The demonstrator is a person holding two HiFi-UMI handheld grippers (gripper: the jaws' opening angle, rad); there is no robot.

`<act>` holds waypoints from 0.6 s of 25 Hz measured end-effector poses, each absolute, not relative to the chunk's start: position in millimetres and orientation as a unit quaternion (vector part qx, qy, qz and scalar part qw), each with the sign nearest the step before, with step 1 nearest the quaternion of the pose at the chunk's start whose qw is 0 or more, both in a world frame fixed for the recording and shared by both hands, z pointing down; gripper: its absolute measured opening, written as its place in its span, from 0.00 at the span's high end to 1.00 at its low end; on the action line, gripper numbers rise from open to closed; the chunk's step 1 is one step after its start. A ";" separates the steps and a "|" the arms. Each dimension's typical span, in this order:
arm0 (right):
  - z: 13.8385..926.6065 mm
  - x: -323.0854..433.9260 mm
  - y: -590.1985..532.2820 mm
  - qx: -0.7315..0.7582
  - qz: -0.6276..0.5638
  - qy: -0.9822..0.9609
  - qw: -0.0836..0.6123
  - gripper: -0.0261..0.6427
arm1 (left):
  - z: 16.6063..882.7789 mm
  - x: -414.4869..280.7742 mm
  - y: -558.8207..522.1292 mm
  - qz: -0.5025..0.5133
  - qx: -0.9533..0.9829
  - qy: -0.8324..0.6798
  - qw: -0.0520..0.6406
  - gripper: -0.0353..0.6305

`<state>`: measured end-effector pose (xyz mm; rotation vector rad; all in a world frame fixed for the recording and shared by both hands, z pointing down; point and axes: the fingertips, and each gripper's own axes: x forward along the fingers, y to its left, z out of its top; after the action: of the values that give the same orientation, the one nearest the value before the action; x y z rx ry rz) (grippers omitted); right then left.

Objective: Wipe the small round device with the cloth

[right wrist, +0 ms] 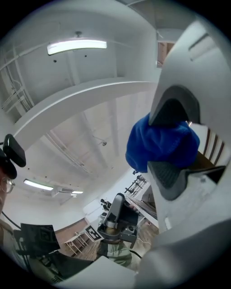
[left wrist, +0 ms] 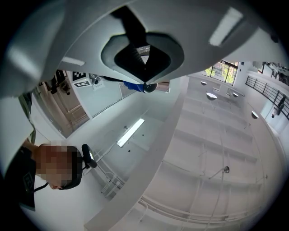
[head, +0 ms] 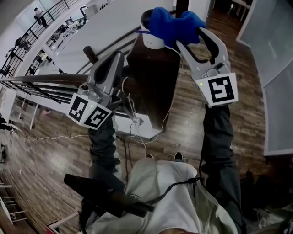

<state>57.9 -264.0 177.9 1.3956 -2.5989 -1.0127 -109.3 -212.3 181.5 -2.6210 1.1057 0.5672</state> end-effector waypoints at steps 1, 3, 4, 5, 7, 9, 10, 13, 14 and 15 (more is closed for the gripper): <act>178.0 56.8 -268.1 0.440 -0.314 -0.841 0.007 0.61 | 181.6 -108.9 -211.8 0.195 -0.897 0.377 0.120 0.97; 177.8 48.0 -272.6 0.396 -0.301 -0.867 -0.007 0.61 | 181.2 -107.7 -210.7 0.198 -0.898 0.374 0.119 0.97; 176.6 43.0 -273.6 0.372 -0.301 -0.878 -0.017 0.61 | 181.1 -106.7 -210.4 0.200 -0.899 0.372 0.118 0.97; 175.3 39.8 -274.4 0.356 -0.306 -0.883 -0.026 0.61 | 181.6 -105.2 -210.1 0.201 -0.899 0.371 0.117 0.97; 175.3 39.5 -274.9 0.355 -0.320 -0.878 -0.023 0.61 | 183.6 -100.9 -208.5 0.200 -0.901 0.367 0.116 0.97; 179.4 43.1 -275.3 0.373 -0.330 -0.867 -0.004 0.65 | 185.1 -96.5 -206.5 0.197 -0.903 0.364 0.116 0.97; 181.2 44.9 -275.5 0.381 -0.334 -0.862 0.005 0.71 | 185.3 -95.3 -205.9 0.197 -0.903 0.363 0.117 0.97; 186.5 46.8 -275.1 0.393 -0.334 -0.856 0.025 0.86 | 185.4 -94.7 -204.9 0.197 -0.903 0.363 0.119 0.97; 189.4 46.4 -274.4 0.393 -0.331 -0.857 0.034 0.86 | 185.3 -94.7 -204.7 0.197 -0.903 0.363 0.119 0.97; 193.3 45.6 -272.9 0.390 -0.330 -0.858 0.045 0.87 | 185.2 -94.6 -204.5 0.197 -0.902 0.364 0.119 0.97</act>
<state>45.6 -272.9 193.3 1.1911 -2.6214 -1.0081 -94.6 -204.5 185.2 -2.6379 1.0636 0.5769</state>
